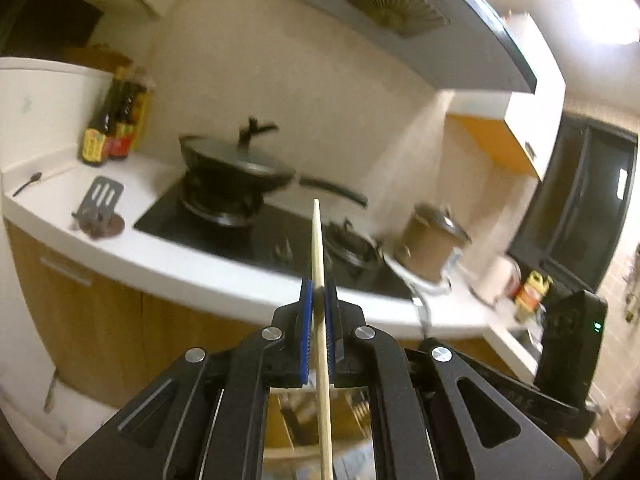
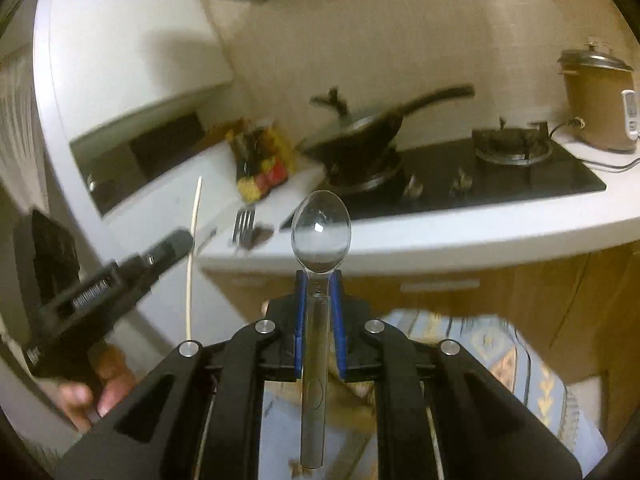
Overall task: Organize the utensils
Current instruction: 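Lift the chopstick and clear spoon and carry both over the basket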
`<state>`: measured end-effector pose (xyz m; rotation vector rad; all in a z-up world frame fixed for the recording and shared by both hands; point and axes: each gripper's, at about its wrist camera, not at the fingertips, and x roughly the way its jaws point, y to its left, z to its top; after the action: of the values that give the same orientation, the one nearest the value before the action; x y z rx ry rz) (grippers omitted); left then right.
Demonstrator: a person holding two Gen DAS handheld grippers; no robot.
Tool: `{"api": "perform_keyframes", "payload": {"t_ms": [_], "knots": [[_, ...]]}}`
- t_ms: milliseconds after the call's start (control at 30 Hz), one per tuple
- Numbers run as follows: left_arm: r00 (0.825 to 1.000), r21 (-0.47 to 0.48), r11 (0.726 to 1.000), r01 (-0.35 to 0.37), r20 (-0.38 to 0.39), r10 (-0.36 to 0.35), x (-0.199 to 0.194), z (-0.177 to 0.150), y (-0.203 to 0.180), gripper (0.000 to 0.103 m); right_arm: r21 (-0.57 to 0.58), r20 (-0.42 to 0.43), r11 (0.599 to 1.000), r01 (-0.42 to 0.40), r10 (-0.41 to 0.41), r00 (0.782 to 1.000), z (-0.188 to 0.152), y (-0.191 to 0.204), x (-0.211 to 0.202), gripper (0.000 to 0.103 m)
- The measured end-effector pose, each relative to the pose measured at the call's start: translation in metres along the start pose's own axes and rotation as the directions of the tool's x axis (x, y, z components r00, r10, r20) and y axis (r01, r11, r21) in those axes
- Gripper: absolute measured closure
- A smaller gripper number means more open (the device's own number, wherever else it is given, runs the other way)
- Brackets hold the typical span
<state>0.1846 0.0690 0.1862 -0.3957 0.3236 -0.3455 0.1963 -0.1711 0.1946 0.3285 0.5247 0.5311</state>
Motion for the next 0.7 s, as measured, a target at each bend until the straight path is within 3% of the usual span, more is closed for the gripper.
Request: {"api": "perform_keyframes", "payload": {"t_ms": [200, 400, 700], "knots": [[0.994, 0.012, 0.998, -0.057, 0.094, 0.056, 0.023, -0.018, 0.003, 0.1, -0.004, 0.118, 0.997, 0.077, -0.076, 0.99, -0.003, -0.007, 0.021, 0.093], [0.982, 0.08, 0.991, -0.107, 0.164, 0.092, 0.039, -0.031, -0.003, 0.1, -0.055, 0.156, 0.983, 0.174, -0.164, 0.974, -0.016, -0.011, 0.047, 0.093], [0.955, 0.141, 0.963, -0.231, 0.221, 0.197, 0.051, -0.056, 0.001, 0.099, -0.146, 0.218, 0.958, 0.248, -0.213, 0.952, -0.041, -0.007, 0.063, 0.093]]}}
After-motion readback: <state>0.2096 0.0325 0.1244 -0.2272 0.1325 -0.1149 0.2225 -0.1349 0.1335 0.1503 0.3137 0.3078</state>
